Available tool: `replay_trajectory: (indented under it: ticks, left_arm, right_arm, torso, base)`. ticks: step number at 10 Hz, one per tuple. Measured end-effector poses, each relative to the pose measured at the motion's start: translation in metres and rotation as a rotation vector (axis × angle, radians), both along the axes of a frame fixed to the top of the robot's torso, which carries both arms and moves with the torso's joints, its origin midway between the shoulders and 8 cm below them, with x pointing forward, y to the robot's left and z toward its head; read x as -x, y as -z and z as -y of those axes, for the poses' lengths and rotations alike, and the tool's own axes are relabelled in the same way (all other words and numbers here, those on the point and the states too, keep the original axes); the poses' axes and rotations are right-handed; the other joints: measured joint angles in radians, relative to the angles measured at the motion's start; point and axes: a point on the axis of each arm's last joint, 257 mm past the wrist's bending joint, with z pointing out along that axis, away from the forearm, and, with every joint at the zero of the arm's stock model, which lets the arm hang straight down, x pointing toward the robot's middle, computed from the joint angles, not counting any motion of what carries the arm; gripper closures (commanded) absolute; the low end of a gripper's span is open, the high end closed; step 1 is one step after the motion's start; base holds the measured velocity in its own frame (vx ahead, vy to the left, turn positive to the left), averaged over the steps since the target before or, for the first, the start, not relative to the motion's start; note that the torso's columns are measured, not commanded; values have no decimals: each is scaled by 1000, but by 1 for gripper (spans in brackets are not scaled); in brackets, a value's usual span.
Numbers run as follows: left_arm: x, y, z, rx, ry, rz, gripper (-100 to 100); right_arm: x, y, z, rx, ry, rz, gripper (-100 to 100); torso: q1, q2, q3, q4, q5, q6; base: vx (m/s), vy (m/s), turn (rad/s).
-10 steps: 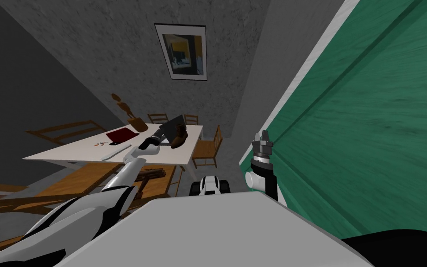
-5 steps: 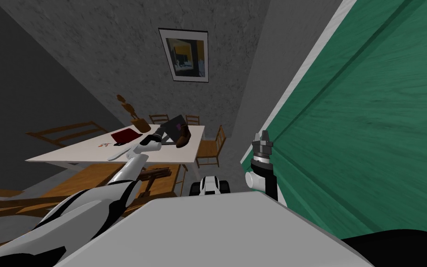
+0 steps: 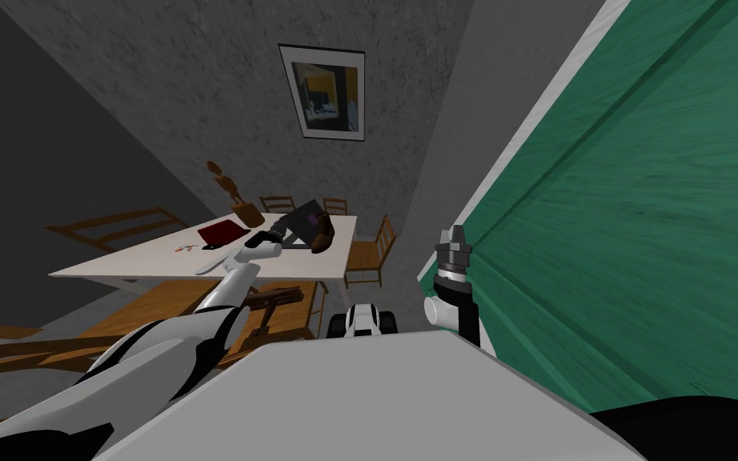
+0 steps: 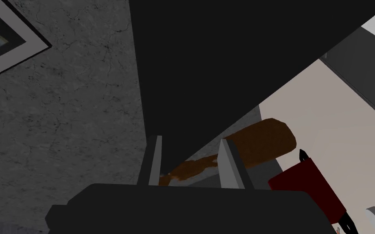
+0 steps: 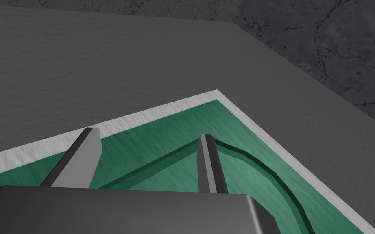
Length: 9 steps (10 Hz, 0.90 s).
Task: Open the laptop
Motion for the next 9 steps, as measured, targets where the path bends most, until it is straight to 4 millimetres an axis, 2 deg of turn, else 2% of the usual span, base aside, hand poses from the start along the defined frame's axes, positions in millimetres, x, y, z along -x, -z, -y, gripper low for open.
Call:
replay_trajectory:
  ticks: [3,5,9]
  left_arm:
    - [-5,20,10,139,-4,-9,100]
    - [-5,28,12,220,-13,-11,100]
    - [-7,40,21,294,-14,-20,100]
  right_arm:
    - [0,0,0,0,0,0,0]
    - [0,0,0,0,0,0,0]
    - [0,0,0,0,0,0,0]
  torso:
    - [1,0,0,1,0,-2]
    - [-8,1,0,0,-2,4]
    - [-1,-1,-1,1,-1,2]
  base:
    - [-16,113,-29]
    - [-13,4,-42]
    - [-3,2,-11]
